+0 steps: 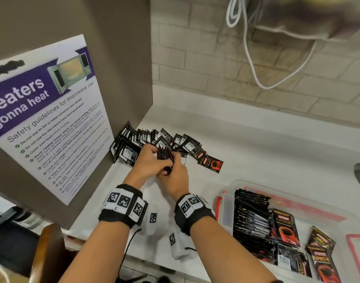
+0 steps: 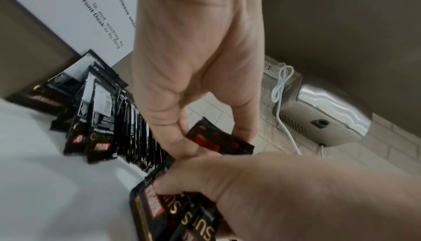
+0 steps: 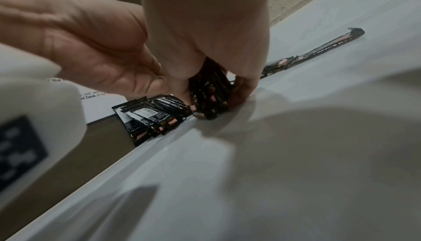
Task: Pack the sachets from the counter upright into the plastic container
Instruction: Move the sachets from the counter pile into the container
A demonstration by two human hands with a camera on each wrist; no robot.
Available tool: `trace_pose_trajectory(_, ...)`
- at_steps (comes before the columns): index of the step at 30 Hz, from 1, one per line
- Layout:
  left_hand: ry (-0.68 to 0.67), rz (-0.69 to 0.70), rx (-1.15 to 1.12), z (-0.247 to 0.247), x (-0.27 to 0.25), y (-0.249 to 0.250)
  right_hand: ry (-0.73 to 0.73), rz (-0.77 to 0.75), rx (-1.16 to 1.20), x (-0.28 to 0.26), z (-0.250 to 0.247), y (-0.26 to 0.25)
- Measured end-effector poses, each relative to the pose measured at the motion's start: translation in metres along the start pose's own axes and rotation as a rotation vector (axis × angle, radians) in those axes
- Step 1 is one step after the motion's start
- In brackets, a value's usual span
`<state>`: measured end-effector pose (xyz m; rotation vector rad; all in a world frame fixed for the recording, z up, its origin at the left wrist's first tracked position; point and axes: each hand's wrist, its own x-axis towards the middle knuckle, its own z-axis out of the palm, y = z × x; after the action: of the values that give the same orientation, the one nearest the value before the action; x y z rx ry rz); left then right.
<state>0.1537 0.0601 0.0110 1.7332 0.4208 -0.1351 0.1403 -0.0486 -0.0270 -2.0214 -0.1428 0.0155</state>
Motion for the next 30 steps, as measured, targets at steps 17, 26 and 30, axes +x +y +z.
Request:
trace_pose_trajectory(17,-0.089,0.166,0.38,-0.006,0.008,-0.021,-0.004,0.114,0.268,-0.005,0.008,0.009)
trace_pose_trajectory(26,-0.366,0.11,0.08,-0.015,-0.012,-0.005,0.017,0.193,0.405,0.01,-0.012,-0.012)
trace_pose_trajectory(30,-0.458,0.169,0.085,-0.02,-0.02,0.011,0.013,0.227,0.516,0.021,-0.024,-0.03)
